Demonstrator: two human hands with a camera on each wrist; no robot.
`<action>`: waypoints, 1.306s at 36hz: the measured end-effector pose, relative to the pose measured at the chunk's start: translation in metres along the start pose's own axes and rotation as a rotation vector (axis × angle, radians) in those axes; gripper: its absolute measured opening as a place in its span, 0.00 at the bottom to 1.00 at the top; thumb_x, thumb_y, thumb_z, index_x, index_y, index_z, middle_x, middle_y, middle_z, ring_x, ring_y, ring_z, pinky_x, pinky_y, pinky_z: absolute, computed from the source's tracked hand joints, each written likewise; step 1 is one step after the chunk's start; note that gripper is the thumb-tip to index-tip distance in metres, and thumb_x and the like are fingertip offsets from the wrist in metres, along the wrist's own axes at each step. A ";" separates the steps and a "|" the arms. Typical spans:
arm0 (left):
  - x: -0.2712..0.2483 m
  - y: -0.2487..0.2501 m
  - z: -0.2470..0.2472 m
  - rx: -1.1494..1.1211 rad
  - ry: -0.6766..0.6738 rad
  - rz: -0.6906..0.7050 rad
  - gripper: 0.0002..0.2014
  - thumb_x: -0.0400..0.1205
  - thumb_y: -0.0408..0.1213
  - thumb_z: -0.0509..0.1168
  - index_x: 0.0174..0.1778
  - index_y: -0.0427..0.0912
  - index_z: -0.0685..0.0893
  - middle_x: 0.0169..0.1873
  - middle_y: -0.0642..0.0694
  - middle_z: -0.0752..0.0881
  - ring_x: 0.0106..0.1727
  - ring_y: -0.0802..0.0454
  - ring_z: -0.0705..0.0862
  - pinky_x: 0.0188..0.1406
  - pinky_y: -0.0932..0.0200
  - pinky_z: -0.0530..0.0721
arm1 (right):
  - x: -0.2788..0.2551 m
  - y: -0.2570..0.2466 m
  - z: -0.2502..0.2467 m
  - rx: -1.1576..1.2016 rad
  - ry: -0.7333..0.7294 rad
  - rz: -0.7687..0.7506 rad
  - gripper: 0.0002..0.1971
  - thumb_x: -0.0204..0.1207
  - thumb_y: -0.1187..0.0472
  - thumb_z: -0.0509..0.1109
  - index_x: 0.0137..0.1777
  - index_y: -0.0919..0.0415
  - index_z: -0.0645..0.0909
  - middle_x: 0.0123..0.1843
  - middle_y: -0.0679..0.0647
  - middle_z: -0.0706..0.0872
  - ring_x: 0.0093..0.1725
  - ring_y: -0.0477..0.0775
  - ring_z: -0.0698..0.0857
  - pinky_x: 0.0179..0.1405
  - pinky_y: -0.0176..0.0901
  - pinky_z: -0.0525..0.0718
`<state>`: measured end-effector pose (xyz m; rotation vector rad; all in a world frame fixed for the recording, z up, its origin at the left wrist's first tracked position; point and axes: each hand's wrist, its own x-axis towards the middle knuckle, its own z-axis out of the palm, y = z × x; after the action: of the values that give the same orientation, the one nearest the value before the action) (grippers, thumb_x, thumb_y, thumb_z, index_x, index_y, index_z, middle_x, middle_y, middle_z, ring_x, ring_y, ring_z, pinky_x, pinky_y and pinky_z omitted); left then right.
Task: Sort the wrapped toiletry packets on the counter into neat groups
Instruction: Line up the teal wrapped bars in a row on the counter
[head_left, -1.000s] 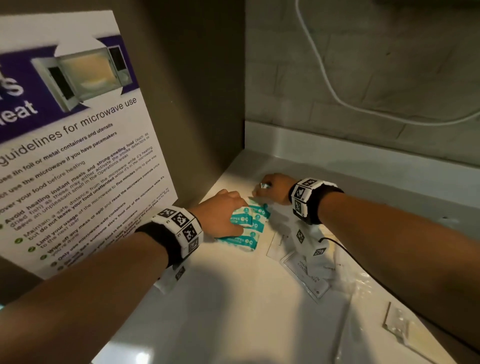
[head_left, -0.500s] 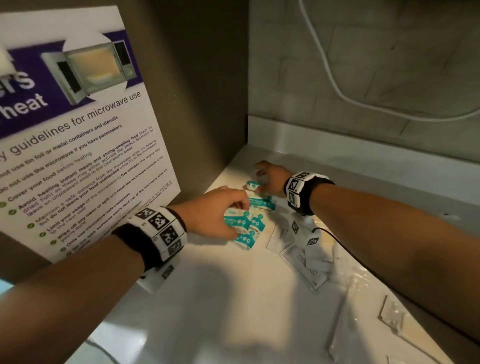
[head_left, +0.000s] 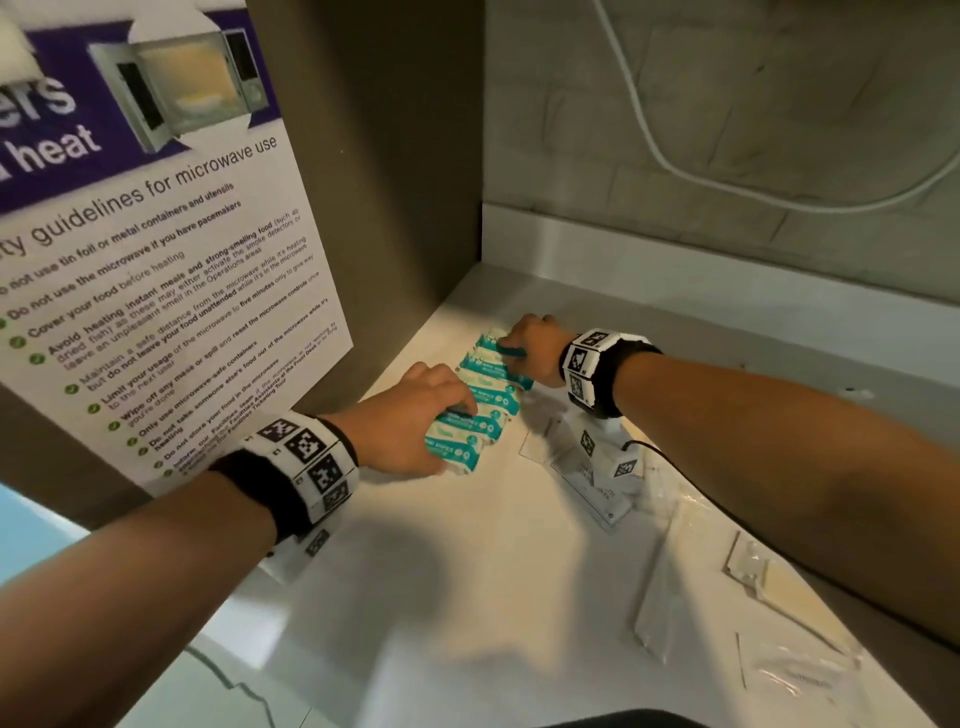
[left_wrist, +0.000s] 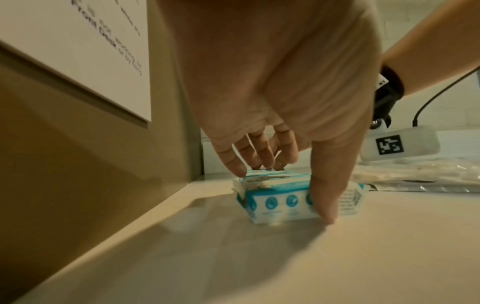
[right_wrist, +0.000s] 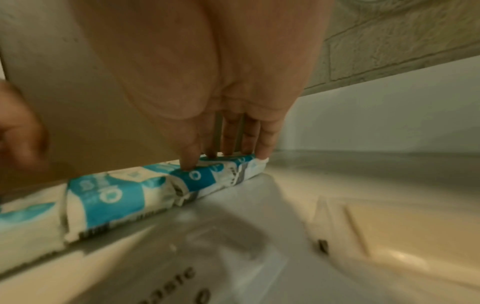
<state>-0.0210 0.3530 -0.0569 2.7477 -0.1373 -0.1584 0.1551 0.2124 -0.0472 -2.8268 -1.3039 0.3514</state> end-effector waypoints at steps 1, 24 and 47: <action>0.001 0.000 0.000 -0.001 -0.006 -0.012 0.33 0.66 0.41 0.79 0.67 0.52 0.75 0.61 0.54 0.72 0.63 0.55 0.67 0.66 0.55 0.77 | 0.000 -0.001 -0.001 0.000 -0.008 -0.005 0.20 0.84 0.55 0.61 0.75 0.56 0.75 0.72 0.63 0.73 0.69 0.66 0.71 0.67 0.51 0.72; 0.011 0.008 -0.009 -0.007 -0.201 -0.150 0.34 0.79 0.51 0.67 0.82 0.57 0.66 0.85 0.55 0.57 0.85 0.57 0.52 0.83 0.58 0.53 | 0.010 -0.009 -0.005 -0.022 -0.015 -0.039 0.21 0.84 0.54 0.63 0.76 0.56 0.75 0.71 0.60 0.75 0.69 0.63 0.73 0.68 0.50 0.75; 0.010 -0.001 -0.003 0.003 -0.148 -0.102 0.34 0.80 0.50 0.68 0.83 0.54 0.65 0.85 0.52 0.56 0.86 0.55 0.49 0.82 0.57 0.50 | 0.001 -0.019 -0.007 -0.009 -0.009 -0.062 0.19 0.84 0.55 0.61 0.71 0.60 0.78 0.70 0.60 0.78 0.67 0.62 0.76 0.69 0.50 0.73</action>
<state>-0.0101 0.3539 -0.0550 2.7458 -0.0373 -0.3902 0.1435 0.2261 -0.0386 -2.7879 -1.3953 0.3586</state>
